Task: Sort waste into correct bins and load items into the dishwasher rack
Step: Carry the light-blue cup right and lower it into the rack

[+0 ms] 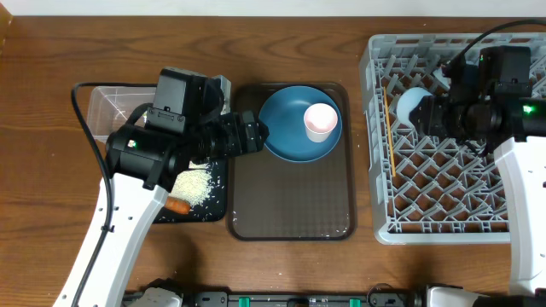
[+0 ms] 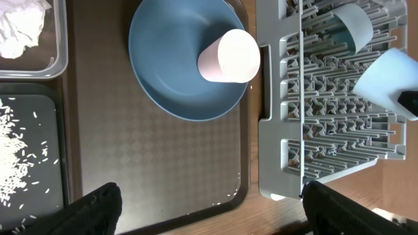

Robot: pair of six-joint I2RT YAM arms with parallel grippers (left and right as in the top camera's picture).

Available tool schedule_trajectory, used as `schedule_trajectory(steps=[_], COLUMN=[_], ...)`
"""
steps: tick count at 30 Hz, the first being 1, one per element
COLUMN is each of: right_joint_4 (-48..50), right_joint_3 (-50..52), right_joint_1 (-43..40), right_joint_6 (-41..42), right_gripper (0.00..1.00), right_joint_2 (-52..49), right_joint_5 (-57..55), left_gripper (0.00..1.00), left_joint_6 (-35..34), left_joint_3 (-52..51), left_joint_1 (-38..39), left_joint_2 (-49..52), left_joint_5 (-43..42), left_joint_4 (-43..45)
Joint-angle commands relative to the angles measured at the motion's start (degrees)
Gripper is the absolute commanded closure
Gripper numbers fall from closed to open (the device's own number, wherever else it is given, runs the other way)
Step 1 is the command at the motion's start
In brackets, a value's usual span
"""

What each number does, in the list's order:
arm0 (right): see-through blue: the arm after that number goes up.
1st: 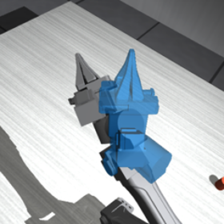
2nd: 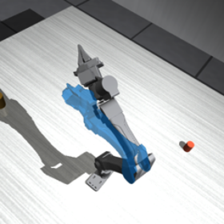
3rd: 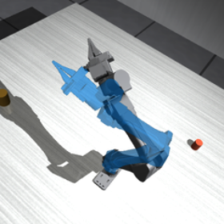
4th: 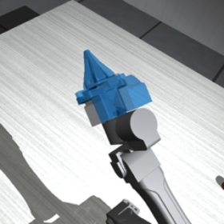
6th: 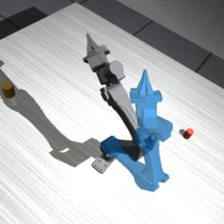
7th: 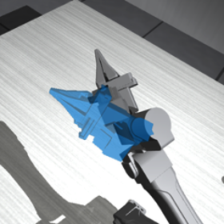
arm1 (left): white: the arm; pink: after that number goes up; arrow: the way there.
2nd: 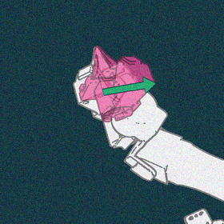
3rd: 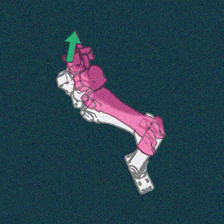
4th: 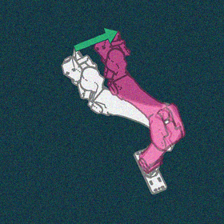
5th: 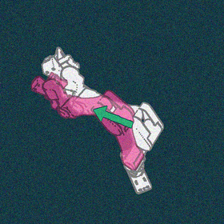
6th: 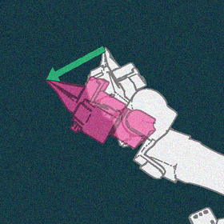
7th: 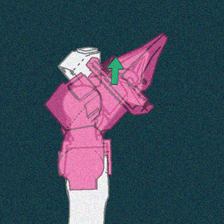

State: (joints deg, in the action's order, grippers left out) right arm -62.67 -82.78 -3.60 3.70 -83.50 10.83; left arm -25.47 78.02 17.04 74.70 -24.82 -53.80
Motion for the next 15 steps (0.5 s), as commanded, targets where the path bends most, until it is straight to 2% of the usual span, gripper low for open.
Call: schedule_trajectory(steps=[1, 15], right_joint_4=[-0.3, 1.7], right_joint_3=[0.1, 2.0], right_joint_1=[0.2, 0.2], right_joint_6=[2.1, 3.1], right_gripper=[0.77, 0.77], right_joint_2=[0.2, 0.2], right_joint_5=[-5.5, -12.8], left_gripper=[0.08, 0.06], left_joint_6=[0.4, 0.4], left_joint_3=[0.0, 0.0], left_joint_1=[0.2, 0.2], left_joint_2=[0.3, 0.3], left_joint_5=[0.9, 0.9], left_joint_4=[-0.2, -0.2])
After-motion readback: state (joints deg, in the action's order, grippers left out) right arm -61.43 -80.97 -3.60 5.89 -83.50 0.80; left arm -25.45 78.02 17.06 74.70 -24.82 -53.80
